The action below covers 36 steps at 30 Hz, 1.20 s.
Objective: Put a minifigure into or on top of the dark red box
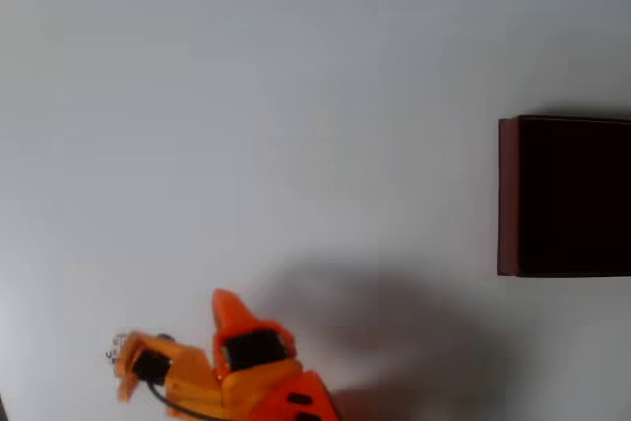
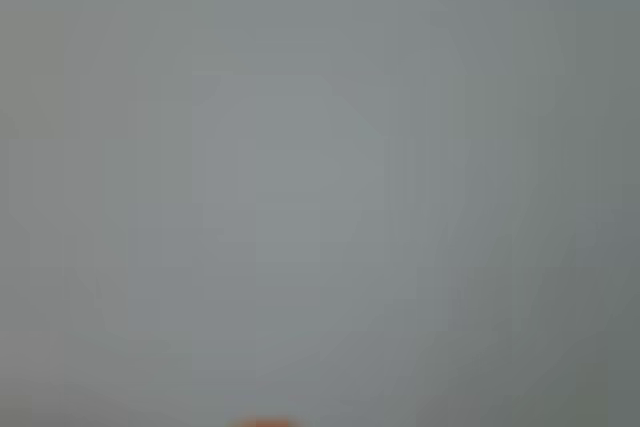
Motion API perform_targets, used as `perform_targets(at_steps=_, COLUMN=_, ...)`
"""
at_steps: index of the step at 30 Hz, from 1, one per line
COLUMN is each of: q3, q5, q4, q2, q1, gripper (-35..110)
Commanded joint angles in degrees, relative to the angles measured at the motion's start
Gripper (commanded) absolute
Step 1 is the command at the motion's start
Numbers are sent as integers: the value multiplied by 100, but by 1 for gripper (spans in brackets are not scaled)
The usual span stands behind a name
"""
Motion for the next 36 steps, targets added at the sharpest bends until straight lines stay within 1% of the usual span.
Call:
perform_targets(at_steps=1, q3=-571, q5=773, q4=176, q2=18, q1=949, gripper=0)
perform_targets(at_steps=3, q3=-817, q5=1213, q4=422, q2=9, q1=1705, gripper=0)
perform_targets(at_steps=6, q3=-800, q5=1978, q4=404, q2=9, q1=2663, gripper=3)
perform_targets(at_steps=8, q3=-527, q5=2417, q4=413, q2=-53, q1=3393, gripper=4)
perform_targets(at_steps=11, q3=-35, q5=2812, q4=211, q2=-185, q1=4166, gripper=4)
perform_targets(at_steps=15, q3=281, q5=3032, q4=9, q2=-545, q1=4887, gripper=5)
perform_targets(at_steps=18, q3=-141, q5=3094, q4=-88, q2=-1767, q1=5124, gripper=5)
perform_targets(at_steps=20, q3=-809, q5=3146, q4=53, q2=-3015, q1=5089, gripper=5)
perform_targets(at_steps=22, q3=-1512, q5=3393, q4=571, q2=-3990, q1=4983, gripper=6)
perform_targets(at_steps=23, q3=-1731, q5=3551, q4=844, q2=-4166, q1=4887, gripper=7)
perform_targets(at_steps=29, q3=-2285, q5=4904, q4=2602, q2=-3278, q1=4043, gripper=9)
perform_targets(at_steps=32, q3=-2549, q5=5845, q4=3190, q2=-3419, q1=3199, gripper=9)
perform_targets(at_steps=34, q3=-2610, q5=6759, q4=3454, q2=-3437, q1=2329, gripper=9)
perform_targets(at_steps=36, q3=-2575, q5=7770, q4=3489, q2=-3349, q1=1274, gripper=10)
